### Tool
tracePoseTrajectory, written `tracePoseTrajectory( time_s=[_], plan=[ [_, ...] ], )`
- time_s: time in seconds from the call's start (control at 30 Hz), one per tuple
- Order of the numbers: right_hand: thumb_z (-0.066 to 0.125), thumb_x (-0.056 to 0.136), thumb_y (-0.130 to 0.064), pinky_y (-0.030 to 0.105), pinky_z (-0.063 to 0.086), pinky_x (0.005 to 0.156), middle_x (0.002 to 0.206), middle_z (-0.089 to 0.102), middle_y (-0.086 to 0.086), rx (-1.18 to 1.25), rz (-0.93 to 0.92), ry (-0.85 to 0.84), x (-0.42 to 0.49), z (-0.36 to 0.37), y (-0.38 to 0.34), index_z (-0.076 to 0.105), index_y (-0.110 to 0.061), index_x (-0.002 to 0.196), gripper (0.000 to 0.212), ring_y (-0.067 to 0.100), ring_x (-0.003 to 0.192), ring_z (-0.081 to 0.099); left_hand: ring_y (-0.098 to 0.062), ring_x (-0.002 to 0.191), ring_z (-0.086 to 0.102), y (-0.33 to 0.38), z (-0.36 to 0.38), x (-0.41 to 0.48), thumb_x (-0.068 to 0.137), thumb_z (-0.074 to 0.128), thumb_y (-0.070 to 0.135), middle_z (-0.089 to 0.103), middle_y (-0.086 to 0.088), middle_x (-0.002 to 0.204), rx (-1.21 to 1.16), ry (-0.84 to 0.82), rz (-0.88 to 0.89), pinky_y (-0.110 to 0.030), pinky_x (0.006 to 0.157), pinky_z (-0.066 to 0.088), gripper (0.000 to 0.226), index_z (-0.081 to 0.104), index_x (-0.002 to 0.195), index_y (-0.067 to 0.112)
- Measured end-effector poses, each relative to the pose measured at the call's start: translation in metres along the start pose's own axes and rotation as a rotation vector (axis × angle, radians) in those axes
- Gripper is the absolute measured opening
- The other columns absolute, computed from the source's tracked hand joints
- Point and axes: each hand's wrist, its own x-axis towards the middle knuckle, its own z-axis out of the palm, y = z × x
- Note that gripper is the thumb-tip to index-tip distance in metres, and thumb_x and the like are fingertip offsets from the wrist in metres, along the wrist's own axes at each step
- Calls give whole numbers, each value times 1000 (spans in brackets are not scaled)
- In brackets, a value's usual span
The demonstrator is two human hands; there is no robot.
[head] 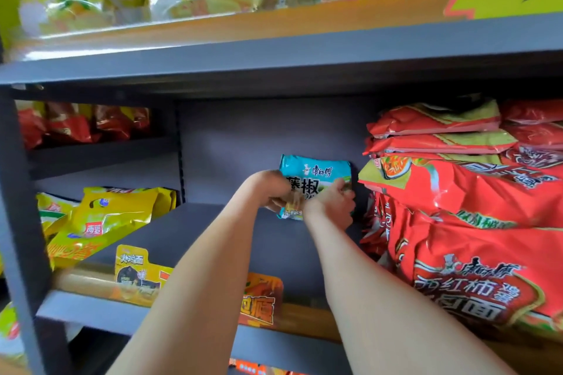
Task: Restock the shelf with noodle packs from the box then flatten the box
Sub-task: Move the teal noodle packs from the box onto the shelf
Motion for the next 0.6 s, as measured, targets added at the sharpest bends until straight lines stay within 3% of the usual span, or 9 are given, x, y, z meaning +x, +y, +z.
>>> tracePoseTrajectory(
  time_s=[0.13, 0.23, 0.37, 0.5, 0.6],
  plan=[
    [51, 92, -21, 41, 34, 97, 146, 24, 12, -65, 81, -35, -4, -3, -6, 27, -21, 136, 50, 28, 134, 24, -17, 73, 51, 5, 15, 0, 84, 33, -12, 54, -12, 88, -44, -116, 82, -24, 70, 45, 28, 54, 91, 6],
    [54, 92, -27, 40, 34, 99, 145, 24, 11, -118, 51, -120, -8, -1, -8, 23, -19, 139, 56, 28, 135, 24, -16, 76, 48, 3, 21, 3, 88, 36, -3, 53, -8, 86, -39, -120, 99, -27, 72, 42, 22, 55, 91, 9],
    [49, 93, -16, 43, 31, 104, 144, 29, 12, -144, -16, -77, -15, 0, -19, 30, -14, 135, 46, 29, 134, 29, -18, 85, 51, -2, 16, 7, 82, 42, 7, 57, -9, 99, 57, -124, 83, -32, 76, 44, 33, 60, 110, 6],
    [42, 93, -9, 37, 43, 93, 130, 55, 16, -43, -207, -151, -33, -16, -47, 54, -4, 125, 34, 31, 120, 53, -27, 86, 61, 15, -15, -28, 87, 36, -1, 63, -17, 103, 168, 81, 137, -36, 76, 52, 38, 61, 115, 0],
    [51, 90, -12, 34, 46, 79, 117, 63, 19, -24, -459, -229, -65, -42, -75, 61, -5, 116, 29, 35, 111, 58, -28, 98, 66, 14, -50, -89, 86, 38, -2, 67, -15, 106, 155, 232, 215, -44, 85, 56, 40, 63, 113, 13]
  ],
)
